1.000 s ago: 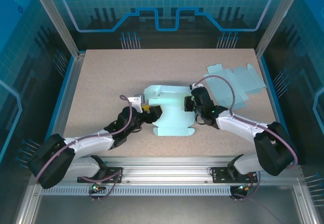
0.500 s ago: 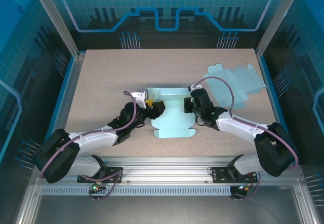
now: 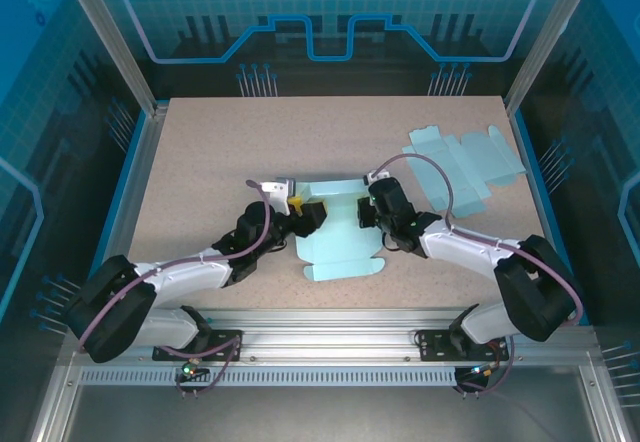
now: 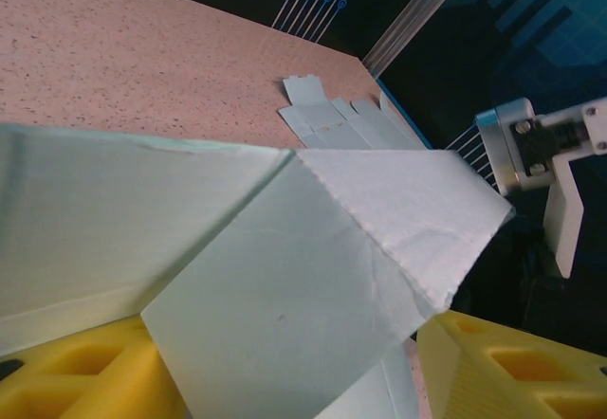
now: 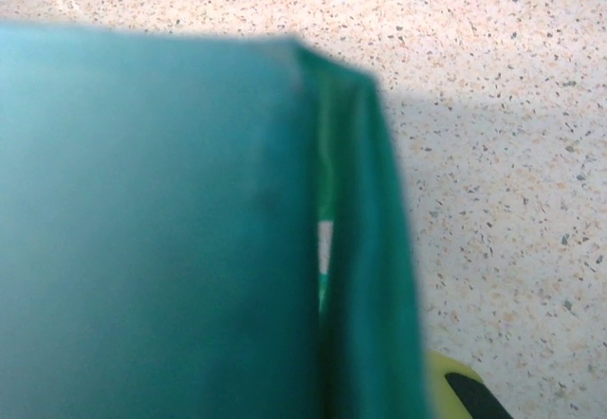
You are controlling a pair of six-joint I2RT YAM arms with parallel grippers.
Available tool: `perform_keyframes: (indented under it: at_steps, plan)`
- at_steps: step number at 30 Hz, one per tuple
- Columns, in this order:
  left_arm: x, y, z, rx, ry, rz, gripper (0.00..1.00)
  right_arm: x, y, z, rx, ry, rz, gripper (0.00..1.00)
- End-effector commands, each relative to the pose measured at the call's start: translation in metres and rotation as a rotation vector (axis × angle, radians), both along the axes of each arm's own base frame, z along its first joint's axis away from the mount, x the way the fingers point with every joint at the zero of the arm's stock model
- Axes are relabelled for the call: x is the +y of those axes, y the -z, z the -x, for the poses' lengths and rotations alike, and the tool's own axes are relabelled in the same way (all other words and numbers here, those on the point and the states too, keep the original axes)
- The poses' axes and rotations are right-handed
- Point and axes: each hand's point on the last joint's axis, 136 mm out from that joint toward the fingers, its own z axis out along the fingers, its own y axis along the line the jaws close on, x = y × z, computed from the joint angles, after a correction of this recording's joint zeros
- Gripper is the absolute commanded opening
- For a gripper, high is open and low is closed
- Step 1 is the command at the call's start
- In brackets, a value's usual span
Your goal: Fold the paper box
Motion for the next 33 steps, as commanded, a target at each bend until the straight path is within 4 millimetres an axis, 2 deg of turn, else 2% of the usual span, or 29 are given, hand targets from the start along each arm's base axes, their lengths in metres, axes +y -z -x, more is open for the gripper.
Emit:
perform_keyframes:
  at_steps: [1, 9, 13, 17, 20, 24, 31, 33]
  plan:
    - [-0.015, -0.037, 0.0, -0.104, 0.066, 0.056, 0.63, 0.015, -0.007, 0.001, -0.013, -0.049, 0.019, 0.0]
    - [-0.022, -0.031, -0.003, -0.089, 0.083, 0.082, 0.67, 0.025, -0.01, 0.004, -0.004, -0.077, -0.013, 0.0]
    - [-0.019, -0.03, -0.001, -0.089, 0.08, 0.091, 0.7, 0.022, -0.011, 0.003, -0.006, -0.063, -0.006, 0.0]
    - [-0.004, -0.029, 0.001, -0.078, 0.044, 0.108, 0.73, 0.017, -0.01, 0.003, -0.009, -0.046, 0.007, 0.0]
    - [0.011, -0.024, 0.002, -0.022, 0.005, 0.129, 0.83, 0.015, -0.009, 0.003, -0.009, -0.039, 0.017, 0.0]
    - [0.027, -0.019, 0.008, 0.037, -0.042, 0.108, 0.92, 0.014, -0.009, 0.002, -0.01, -0.03, 0.025, 0.0]
    - [0.052, -0.014, 0.021, 0.098, -0.115, 0.03, 0.94, 0.016, -0.013, 0.001, -0.015, -0.033, 0.015, 0.0]
    - [0.057, -0.02, 0.025, 0.084, -0.117, 0.03, 0.92, 0.016, -0.012, 0.001, -0.012, -0.034, 0.013, 0.0]
